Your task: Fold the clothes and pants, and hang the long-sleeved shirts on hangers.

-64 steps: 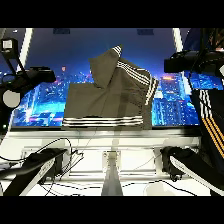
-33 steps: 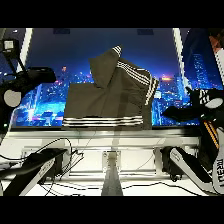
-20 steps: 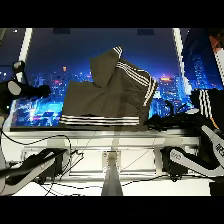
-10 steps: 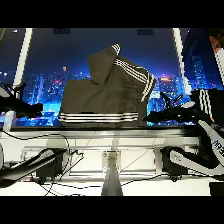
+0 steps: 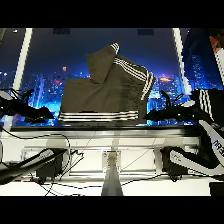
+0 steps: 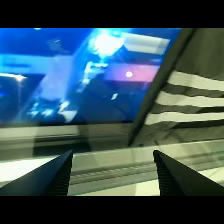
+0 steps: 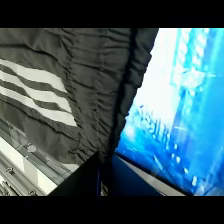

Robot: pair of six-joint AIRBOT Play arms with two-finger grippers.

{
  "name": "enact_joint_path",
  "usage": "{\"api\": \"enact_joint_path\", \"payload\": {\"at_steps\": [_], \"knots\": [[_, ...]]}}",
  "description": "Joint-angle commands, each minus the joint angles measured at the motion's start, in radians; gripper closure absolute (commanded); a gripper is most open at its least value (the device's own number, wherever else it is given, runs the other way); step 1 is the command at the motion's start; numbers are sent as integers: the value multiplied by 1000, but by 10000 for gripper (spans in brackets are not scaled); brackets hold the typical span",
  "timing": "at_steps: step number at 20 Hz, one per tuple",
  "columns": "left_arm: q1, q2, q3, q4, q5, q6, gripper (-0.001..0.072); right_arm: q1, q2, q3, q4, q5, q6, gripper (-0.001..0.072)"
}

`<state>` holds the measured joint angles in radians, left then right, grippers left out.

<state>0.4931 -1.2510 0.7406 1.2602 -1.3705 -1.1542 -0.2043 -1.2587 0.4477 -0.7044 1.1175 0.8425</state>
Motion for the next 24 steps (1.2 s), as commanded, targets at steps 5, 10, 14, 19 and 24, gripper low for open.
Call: {"api": "enact_joint_path", "payload": {"at_steps": [5,10,14,19,24], "knots": [[1,-156,-5,-166,2,193,182,1,0,1,1,-13,0,691],[-5,-296,-5,-243,26,246,334,1,0,1,2,-6,0,691],[-35,-307,3,-267,-6,289,643,1,0,4,56,55,-14,692],[-51,-235,153,-590,-160,404,700,2,33,127,112,183,-48,693],[-47,-20,458,-785,-72,411,700,2,212,418,209,188,12,693]]}}
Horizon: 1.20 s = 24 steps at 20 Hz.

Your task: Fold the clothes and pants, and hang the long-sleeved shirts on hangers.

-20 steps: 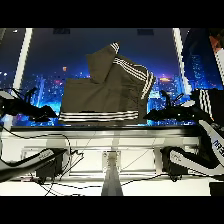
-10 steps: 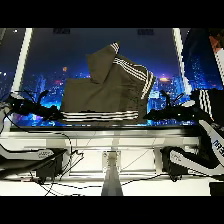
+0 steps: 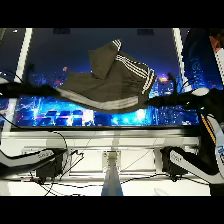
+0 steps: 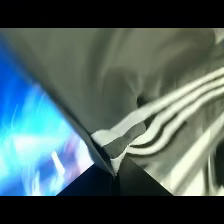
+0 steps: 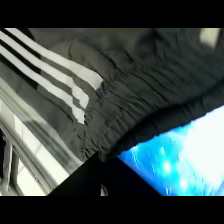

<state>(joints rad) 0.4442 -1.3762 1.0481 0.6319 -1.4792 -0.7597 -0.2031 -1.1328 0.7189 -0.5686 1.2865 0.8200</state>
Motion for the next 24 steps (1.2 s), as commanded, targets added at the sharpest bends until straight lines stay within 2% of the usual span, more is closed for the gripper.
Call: {"api": "enact_joint_path", "payload": {"at_steps": [1,5,8,10,12,14,16,17,18,20,21,24], "knots": [[3,161,210,-198,92,16,700,0,131,218,131,18,35,693],[6,422,308,-296,404,17,699,0,299,461,330,3,52,693],[6,638,308,-268,644,17,699,0,421,585,390,-30,166,692],[6,765,308,-198,767,17,699,0,491,652,398,-50,202,692],[6,866,308,-63,877,16,699,0,547,709,397,-87,248,693],[6,930,307,50,942,16,699,0,584,743,391,-121,269,693],[6,933,306,113,909,16,700,0,594,752,346,-137,273,693],[6,912,305,125,846,15,700,0,584,752,278,-138,306,693],[6,872,305,124,747,11,700,0,564,752,185,-134,365,693],[1,749,302,113,537,-63,702,0,504,739,19,-118,454,693],[-18,677,288,104,475,-93,702,0,460,715,-31,-116,482,693],[-171,440,203,108,476,-93,702,0,289,600,-49,-117,488,693]]}}
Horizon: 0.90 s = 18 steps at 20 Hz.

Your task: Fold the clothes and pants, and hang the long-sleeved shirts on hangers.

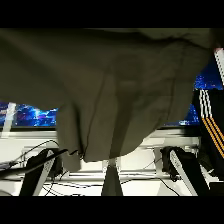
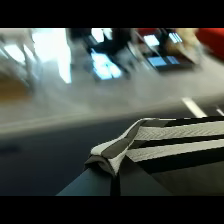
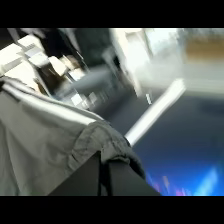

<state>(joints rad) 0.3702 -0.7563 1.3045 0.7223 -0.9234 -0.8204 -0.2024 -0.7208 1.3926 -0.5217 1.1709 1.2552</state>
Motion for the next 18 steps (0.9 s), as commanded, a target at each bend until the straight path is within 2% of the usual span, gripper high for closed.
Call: {"api": "enact_joint_path", "payload": {"at_steps": [1,3,5,9,11,13,15,18], "knots": [[-161,-262,-79,37,-56,-32,702,0,-185,-113,-101,-6,53,693],[-303,-440,-107,113,8,-34,702,0,-322,-182,-132,-43,44,692],[-397,-575,-107,145,63,-81,702,-1,-459,-208,-162,-94,37,692],[-455,-619,-107,145,63,-139,702,-4,-624,-204,-173,-175,34,692],[-460,-581,-107,145,-31,-243,702,-6,-634,-195,-250,-187,34,692],[-489,-549,-107,145,-208,-287,702,-15,-634,-146,-365,-123,34,692],[-559,-531,-110,145,-387,-330,702,-29,-634,-70,-474,3,35,693],[-704,-520,-117,146,-523,-370,701,-68,-634,63,-680,237,35,692]]}}
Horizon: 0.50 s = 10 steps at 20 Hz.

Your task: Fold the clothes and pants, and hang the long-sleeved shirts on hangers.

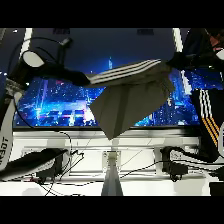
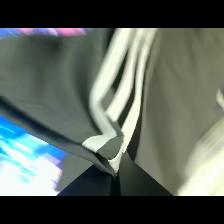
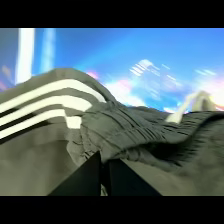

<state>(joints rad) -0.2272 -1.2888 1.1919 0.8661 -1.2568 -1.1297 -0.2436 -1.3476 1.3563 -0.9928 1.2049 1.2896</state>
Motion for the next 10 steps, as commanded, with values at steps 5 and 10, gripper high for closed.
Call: {"api": "enact_joint_path", "payload": {"at_steps": [5,10], "knots": [[-316,11,-62,16,-269,-101,700,-73,-8,157,-525,428,-64,693],[-508,-6,-186,15,-64,-128,697,-74,-8,138,-536,503,-430,693]]}}
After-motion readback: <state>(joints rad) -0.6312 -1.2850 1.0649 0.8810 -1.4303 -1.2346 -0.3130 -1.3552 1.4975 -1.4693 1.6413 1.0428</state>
